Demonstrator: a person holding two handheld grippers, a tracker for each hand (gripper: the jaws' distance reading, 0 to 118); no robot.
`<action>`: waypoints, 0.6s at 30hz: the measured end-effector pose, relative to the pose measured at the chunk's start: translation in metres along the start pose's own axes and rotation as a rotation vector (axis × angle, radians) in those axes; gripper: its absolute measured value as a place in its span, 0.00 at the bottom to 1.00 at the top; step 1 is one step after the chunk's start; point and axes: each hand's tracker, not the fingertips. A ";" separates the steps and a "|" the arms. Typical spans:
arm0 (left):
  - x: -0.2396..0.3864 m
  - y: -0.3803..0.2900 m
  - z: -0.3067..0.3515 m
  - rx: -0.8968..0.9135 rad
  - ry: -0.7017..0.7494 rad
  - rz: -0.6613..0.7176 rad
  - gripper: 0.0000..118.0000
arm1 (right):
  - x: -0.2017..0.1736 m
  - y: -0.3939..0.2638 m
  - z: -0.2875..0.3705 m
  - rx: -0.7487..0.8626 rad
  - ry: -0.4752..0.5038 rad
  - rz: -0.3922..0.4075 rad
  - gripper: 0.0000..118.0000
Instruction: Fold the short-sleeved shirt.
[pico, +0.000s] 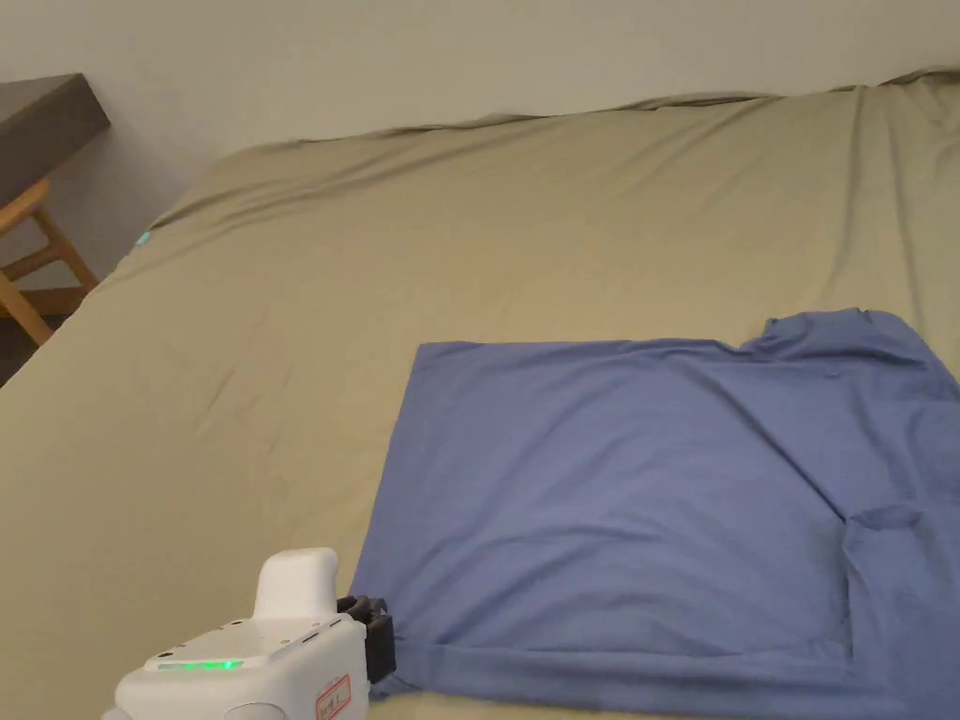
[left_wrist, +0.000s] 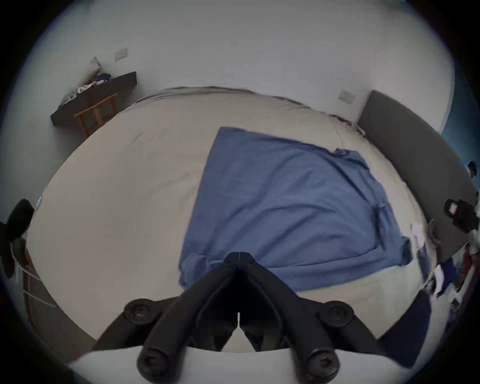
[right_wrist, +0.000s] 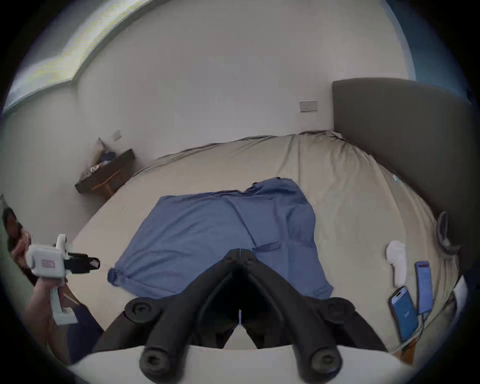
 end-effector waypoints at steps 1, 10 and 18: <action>-0.005 -0.003 -0.008 -0.004 0.046 -0.022 0.00 | 0.000 0.001 0.001 0.002 -0.014 0.039 0.02; -0.026 -0.020 -0.107 -0.191 0.123 0.002 0.99 | 0.017 -0.006 -0.003 -0.022 -0.030 -0.028 0.02; -0.008 -0.033 -0.085 -0.133 0.024 -0.002 0.17 | 0.051 -0.031 -0.034 -0.175 -0.120 -0.050 0.02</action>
